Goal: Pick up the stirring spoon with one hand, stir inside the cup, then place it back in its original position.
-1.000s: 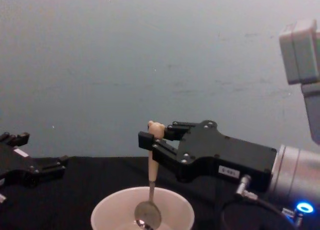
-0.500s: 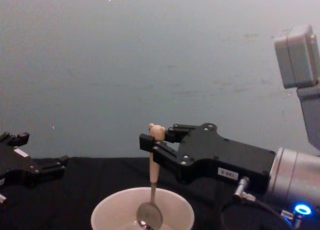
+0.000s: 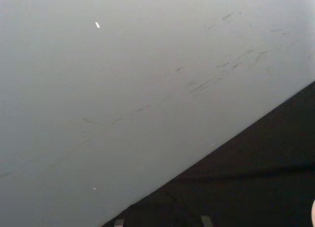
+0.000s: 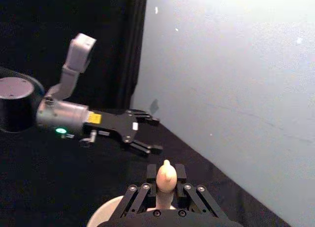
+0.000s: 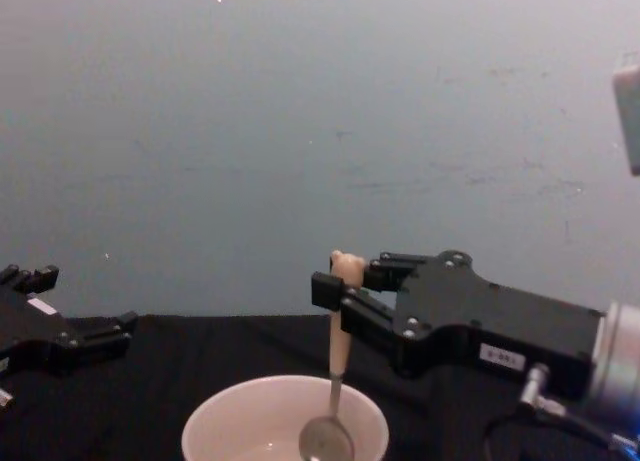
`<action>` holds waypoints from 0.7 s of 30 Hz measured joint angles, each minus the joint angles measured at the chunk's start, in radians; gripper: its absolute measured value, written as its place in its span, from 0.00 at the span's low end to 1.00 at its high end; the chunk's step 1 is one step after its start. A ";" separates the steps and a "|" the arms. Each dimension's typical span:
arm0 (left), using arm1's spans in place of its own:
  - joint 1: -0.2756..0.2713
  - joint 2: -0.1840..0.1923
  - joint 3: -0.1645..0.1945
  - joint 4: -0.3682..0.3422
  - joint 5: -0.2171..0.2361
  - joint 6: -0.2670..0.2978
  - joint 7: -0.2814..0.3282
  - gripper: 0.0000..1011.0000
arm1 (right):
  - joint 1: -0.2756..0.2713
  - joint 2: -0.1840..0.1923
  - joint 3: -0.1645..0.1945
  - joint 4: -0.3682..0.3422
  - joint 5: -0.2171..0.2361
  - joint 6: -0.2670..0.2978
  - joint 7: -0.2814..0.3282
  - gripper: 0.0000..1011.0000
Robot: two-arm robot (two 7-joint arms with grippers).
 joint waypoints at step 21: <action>0.000 0.000 0.000 0.000 0.000 0.000 0.000 0.99 | -0.011 -0.014 -0.050 -0.037 0.009 0.016 0.013 0.21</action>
